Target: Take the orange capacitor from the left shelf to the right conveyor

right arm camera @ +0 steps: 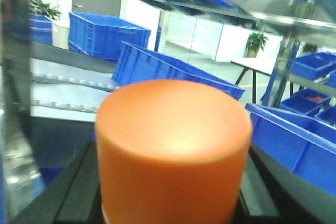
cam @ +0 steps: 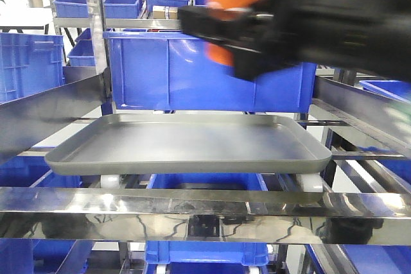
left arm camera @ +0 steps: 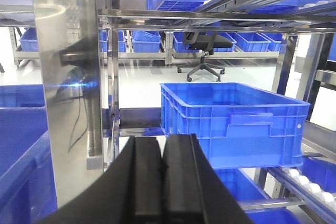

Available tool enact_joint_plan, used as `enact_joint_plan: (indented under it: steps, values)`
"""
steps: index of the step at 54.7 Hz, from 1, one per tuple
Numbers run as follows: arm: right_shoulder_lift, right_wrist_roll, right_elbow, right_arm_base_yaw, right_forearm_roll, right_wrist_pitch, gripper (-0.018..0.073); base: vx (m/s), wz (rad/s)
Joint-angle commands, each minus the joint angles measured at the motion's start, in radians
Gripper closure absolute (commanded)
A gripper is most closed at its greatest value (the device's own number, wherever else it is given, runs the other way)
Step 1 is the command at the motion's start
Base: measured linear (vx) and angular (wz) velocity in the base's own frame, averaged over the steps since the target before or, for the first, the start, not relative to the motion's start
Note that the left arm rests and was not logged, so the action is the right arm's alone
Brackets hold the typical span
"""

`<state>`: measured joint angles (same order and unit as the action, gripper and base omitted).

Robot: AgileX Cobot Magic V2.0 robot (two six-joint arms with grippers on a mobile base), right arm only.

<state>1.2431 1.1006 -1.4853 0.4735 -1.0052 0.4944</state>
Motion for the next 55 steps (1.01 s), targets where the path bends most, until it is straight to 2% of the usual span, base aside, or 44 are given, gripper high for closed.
enact_joint_plan:
  steps: [1,8,12,22,34,55]
  values:
    - [-0.119,0.011,0.095,-0.004,-0.02,-0.04,0.0569,0.0,0.0]
    - [-0.279,0.017,0.314,-0.003,-0.049,-0.039,0.057,0.0,0.0]
    - [-0.351,0.03,0.427,-0.003,-0.097,-0.042,0.057,0.0,0.0]
    - [-0.462,0.091,0.616,-0.003,-0.178,-0.083,0.057,0.0,0.0]
    - [-0.493,0.102,0.672,-0.003,-0.204,-0.082,0.057,0.0,0.0]
    - [-0.493,0.102,0.672,-0.003,-0.203,-0.081,0.057,0.0,0.0]
